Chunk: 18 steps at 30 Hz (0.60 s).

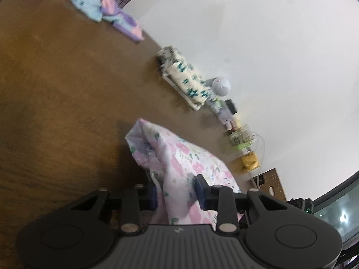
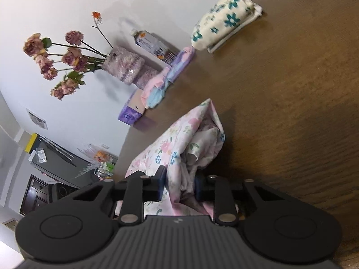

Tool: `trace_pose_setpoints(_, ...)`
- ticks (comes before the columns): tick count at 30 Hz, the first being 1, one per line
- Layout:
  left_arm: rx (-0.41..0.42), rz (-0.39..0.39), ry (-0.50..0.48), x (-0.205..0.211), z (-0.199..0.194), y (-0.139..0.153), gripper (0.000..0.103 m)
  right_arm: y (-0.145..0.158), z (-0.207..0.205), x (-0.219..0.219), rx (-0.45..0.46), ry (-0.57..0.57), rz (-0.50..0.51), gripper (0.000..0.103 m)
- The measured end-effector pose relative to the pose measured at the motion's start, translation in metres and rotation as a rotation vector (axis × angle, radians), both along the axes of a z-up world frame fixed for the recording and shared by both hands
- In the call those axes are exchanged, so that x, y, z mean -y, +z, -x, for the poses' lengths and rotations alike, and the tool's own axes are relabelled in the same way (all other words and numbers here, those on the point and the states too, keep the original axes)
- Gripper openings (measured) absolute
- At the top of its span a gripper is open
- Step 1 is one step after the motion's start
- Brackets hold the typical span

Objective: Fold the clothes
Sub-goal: 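Lift the folded dress with both grippers and carry it toward the cream floral cloth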

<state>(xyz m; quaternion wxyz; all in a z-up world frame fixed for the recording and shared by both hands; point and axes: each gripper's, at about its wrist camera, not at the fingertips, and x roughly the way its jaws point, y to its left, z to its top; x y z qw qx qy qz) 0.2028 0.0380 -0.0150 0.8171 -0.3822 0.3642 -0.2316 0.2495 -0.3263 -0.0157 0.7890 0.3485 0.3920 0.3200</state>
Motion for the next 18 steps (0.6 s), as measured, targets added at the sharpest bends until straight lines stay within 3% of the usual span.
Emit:
trace_pose_setpoints(8,0.127,0.013,-0.004,0.009,-0.031,0.048,0.03,0.048,-0.02,0.009,0.118,-0.039,-0.007,0.023)
trace_pose_setpoints(18,0.246,0.054,0.025,0.031,-0.162,0.121,0.033,0.121,-0.124,0.027,0.274,-0.145,-0.035,0.024)
